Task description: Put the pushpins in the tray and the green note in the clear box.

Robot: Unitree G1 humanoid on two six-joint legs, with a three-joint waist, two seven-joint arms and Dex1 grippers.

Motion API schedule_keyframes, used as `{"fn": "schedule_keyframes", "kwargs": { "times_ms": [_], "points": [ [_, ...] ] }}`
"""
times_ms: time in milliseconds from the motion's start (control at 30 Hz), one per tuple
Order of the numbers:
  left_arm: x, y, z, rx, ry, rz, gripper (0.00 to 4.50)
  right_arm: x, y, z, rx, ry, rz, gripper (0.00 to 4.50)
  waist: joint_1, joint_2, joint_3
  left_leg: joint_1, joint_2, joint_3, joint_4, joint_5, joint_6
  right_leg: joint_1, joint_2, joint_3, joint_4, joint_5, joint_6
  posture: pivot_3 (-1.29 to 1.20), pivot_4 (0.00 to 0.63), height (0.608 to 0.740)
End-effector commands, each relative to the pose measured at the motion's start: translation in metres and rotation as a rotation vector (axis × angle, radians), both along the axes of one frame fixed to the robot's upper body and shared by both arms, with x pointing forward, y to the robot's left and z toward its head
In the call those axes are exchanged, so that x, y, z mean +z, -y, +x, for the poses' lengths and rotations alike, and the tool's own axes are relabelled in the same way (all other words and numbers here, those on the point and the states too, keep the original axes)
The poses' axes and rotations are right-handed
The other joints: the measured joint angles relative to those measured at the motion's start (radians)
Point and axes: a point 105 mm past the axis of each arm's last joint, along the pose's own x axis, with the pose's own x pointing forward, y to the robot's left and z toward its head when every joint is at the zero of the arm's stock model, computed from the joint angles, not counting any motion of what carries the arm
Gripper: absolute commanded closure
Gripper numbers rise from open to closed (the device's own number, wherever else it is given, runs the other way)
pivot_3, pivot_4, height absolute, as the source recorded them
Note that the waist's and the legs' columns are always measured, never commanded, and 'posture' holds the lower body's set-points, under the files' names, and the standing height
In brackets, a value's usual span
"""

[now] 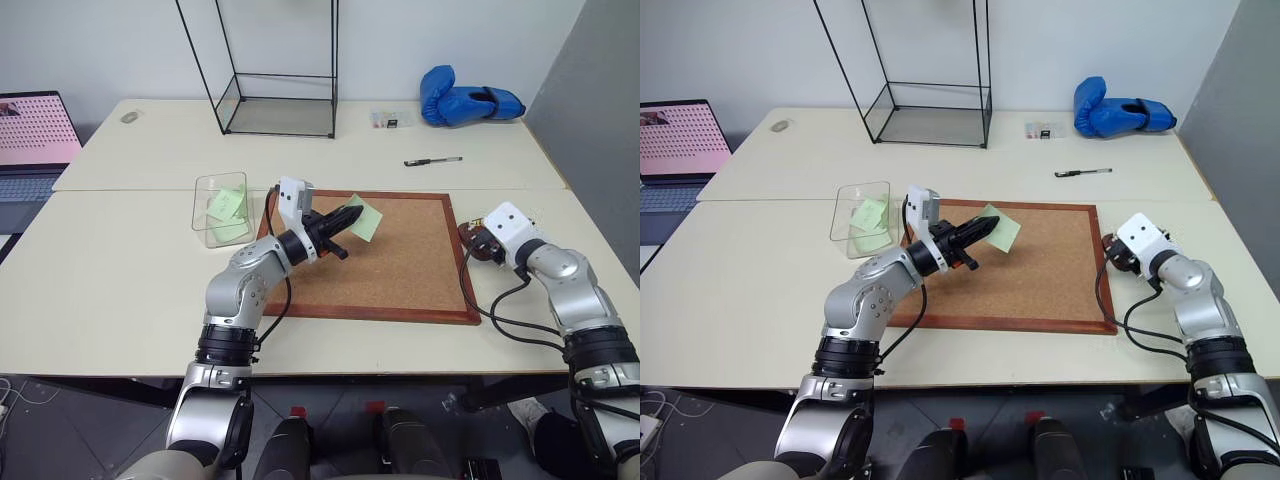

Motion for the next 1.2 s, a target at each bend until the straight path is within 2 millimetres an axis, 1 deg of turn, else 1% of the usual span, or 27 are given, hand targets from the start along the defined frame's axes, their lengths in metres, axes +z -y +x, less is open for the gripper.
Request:
{"fn": "schedule_keyframes", "kwargs": {
  "times_ms": [33, 67, 100, 200, 267, 333, 400, 533, 567, 633, 667, 733, 833, 933, 1067, 1200],
  "points": [
    [0.023, 0.002, 0.001, 0.009, 0.092, -0.006, 4.50, 0.045, 0.007, 0.002, -0.015, 0.131, 0.003, 0.38, 0.000, 0.000, 0.000, 0.000, 0.000, 0.000, 0.000, 0.000, 0.000, 0.000, 0.000, 0.000, 0.000, 0.000, 0.000, 0.00, 0.150, 0.740],
    [0.025, 0.001, 0.001, 0.014, 0.096, -0.006, 4.50, 0.048, 0.007, 0.002, -0.015, 0.138, 0.007, 0.18, 0.001, 0.000, 0.000, 0.000, 0.000, 0.000, 0.000, 0.000, 0.000, 0.000, 0.000, 0.000, 0.000, 0.000, 0.000, 0.00, 0.150, 0.740],
    [0.028, 0.000, 0.003, 0.029, 0.108, 0.000, 4.50, 0.056, 0.003, 0.001, 0.010, 0.162, 0.037, 0.01, 0.001, 0.000, 0.000, 0.000, 0.000, 0.000, 0.000, 0.000, 0.000, 0.000, 0.000, 0.000, 0.000, 0.000, 0.000, 0.00, 0.150, 0.740],
    [0.042, -0.010, 0.007, 0.092, 0.146, 0.014, 4.50, 0.074, -0.020, -0.007, 0.161, 0.187, 0.157, 0.01, -0.001, 0.000, 0.000, 0.000, 0.000, 0.000, 0.000, 0.000, 0.000, 0.000, 0.000, 0.000, 0.000, 0.000, 0.000, 0.00, 0.150, 0.740],
    [0.049, -0.023, 0.010, 0.150, 0.167, 0.033, 4.50, 0.082, -0.042, -0.016, 0.295, 0.174, 0.240, 0.01, -0.004, 0.000, 0.000, 0.000, 0.000, 0.000, 0.000, 0.000, 0.000, 0.000, 0.000, 0.000, 0.000, 0.000, 0.000, 0.00, 0.150, 0.740],
    [0.057, -0.043, 0.012, 0.231, 0.186, 0.067, 4.50, 0.091, -0.072, -0.030, 0.468, 0.150, 0.318, 0.01, -0.008, 0.000, 0.000, 0.000, 0.001, 0.000, 0.000, 0.000, 0.000, 0.000, 0.001, 0.000, 0.000, 0.000, 0.000, 0.00, 0.150, 0.740],
    [0.061, -0.065, 0.014, 0.321, 0.205, 0.128, 4.50, 0.097, -0.095, -0.042, 0.588, 0.123, 0.366, 0.01, -0.014, 0.000, 0.000, 0.000, 0.001, -0.001, 0.000, 0.000, 0.000, 0.000, 0.001, -0.001, 0.000, 0.000, 0.000, 0.00, 0.150, 0.740],
    [0.068, -0.109, 0.018, 0.500, 0.233, 0.258, 4.50, 0.098, -0.129, -0.057, 0.751, 0.043, 0.403, 0.01, -0.013, -0.001, 0.000, 0.001, 0.001, -0.002, 0.000, 0.000, 0.000, 0.001, 0.001, -0.001, 0.001, 0.000, 0.000, 0.00, 0.150, 0.740],
    [0.069, -0.121, 0.020, 0.554, 0.247, 0.317, 4.50, 0.097, -0.139, -0.060, 0.795, 0.019, 0.405, 0.01, -0.012, -0.001, 0.000, 0.001, 0.001, -0.002, 0.000, 0.000, 0.000, 0.001, 0.001, -0.001, 0.000, 0.000, 0.000, 0.00, 0.150, 0.740],
    [0.068, -0.143, 0.023, 0.648, 0.258, 0.406, 4.50, 0.096, -0.154, -0.065, 0.854, -0.012, 0.404, 0.01, -0.012, -0.001, 0.001, 0.001, 0.001, -0.002, 0.000, 0.000, 0.000, 0.001, 0.000, -0.001, 0.000, 0.000, 0.000, 0.00, 0.150, 0.740],
    [0.068, -0.153, 0.025, 0.692, 0.250, 0.424, 4.50, 0.096, -0.159, -0.065, 0.871, -0.022, 0.403, 0.01, -0.011, -0.001, 0.001, 0.000, 0.001, -0.002, 0.000, 0.000, 0.000, 0.000, 0.001, -0.001, 0.000, 0.000, 0.000, 0.00, 0.150, 0.740],
    [0.066, -0.172, 0.030, 0.774, 0.236, 0.458, 4.50, 0.095, -0.169, -0.065, 0.898, -0.033, 0.399, 0.01, -0.007, -0.001, 0.001, 0.000, 0.001, -0.002, 0.000, 0.000, 0.000, 0.000, 0.001, -0.002, 0.001, 0.000, 0.000, 0.00, 0.150, 0.740],
    [0.062, -0.188, 0.036, 0.847, 0.243, 0.529, 4.50, 0.094, -0.179, -0.064, 0.917, -0.040, 0.395, 0.01, 0.000, -0.001, 0.001, 0.000, 0.001, -0.002, 0.000, 0.000, 0.000, 0.000, 0.000, -0.002, 0.000, 0.000, 0.000, 0.00, 0.150, 0.740],
    [0.057, -0.199, 0.041, 0.905, 0.247, 0.591, 4.50, 0.093, -0.184, -0.063, 0.921, -0.039, 0.393, 0.01, 0.001, -0.001, 0.001, -0.001, 0.001, -0.002, 0.000, 0.000, 0.000, -0.001, 0.000, -0.002, 0.000, 0.000, 0.000, 0.00, 0.150, 0.740],
    [0.042, -0.204, 0.047, 0.932, 0.208, 0.608, 4.50, 0.089, -0.187, -0.064, 0.919, -0.045, 0.394, 0.01, 0.006, -0.001, 0.001, -0.002, 0.000, -0.003, 0.000, 0.000, 0.000, -0.002, -0.001, -0.002, 0.000, 0.000, 0.000, 0.00, 0.150, 0.740],
    [0.029, -0.197, 0.053, 0.906, 0.156, 0.570, 4.50, 0.088, -0.187, -0.064, 0.915, -0.048, 0.394, 0.01, 0.005, -0.001, 0.001, -0.002, 0.000, -0.003, 0.000, 0.000, 0.000, -0.002, -0.001, -0.002, 0.000, 0.000, 0.000, 0.00, 0.150, 0.740]
  ]
}}
